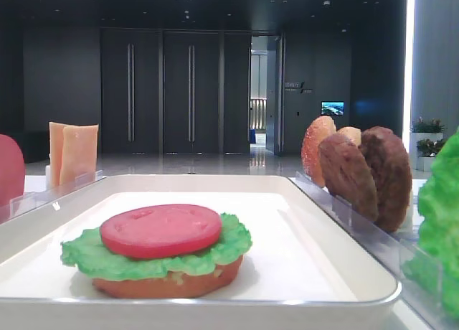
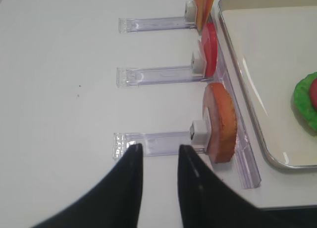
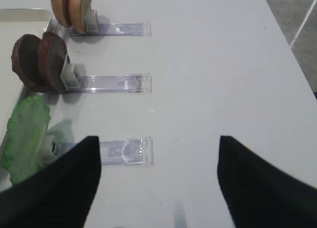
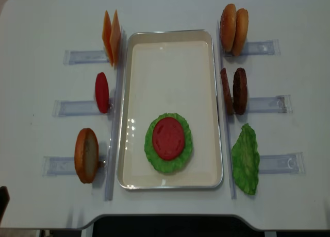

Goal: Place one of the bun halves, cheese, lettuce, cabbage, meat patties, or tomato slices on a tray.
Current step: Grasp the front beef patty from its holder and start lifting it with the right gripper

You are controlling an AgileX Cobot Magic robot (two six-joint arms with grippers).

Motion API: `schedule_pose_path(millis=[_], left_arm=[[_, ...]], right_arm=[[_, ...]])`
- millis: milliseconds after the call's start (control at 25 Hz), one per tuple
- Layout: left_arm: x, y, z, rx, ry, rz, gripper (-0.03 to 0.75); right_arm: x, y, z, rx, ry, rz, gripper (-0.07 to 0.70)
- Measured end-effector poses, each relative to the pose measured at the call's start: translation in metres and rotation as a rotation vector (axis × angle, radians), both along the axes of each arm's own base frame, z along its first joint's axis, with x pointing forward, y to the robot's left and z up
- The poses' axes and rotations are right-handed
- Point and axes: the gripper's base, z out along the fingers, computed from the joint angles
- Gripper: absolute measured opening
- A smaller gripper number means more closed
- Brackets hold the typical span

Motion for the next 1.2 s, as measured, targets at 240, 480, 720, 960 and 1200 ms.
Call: schedule_pose_path(millis=[240,480,720,960,1200], left_arm=[[0.0000,0.0000,0.0000,0.000,0.000,0.000,0.123],[0.0000,0.0000,0.0000,0.000,0.000,0.000,0.106],[0.0000,0.0000,0.0000,0.000,0.000,0.000,0.099],[0.0000,0.0000,0.0000,0.000,0.000,0.000,0.094],[0.0000,0.0000,0.0000,0.000,0.000,0.000,0.048]], right_arm=[[0.0000,0.0000,0.0000,0.000,0.000,0.000,0.477],[0.0000,0.0000,0.0000,0.000,0.000,0.000,0.477],[0.0000,0.0000,0.0000,0.000,0.000,0.000,0.477],[0.0000,0.0000,0.0000,0.000,0.000,0.000,0.477],[0.0000,0.0000,0.0000,0.000,0.000,0.000,0.477]])
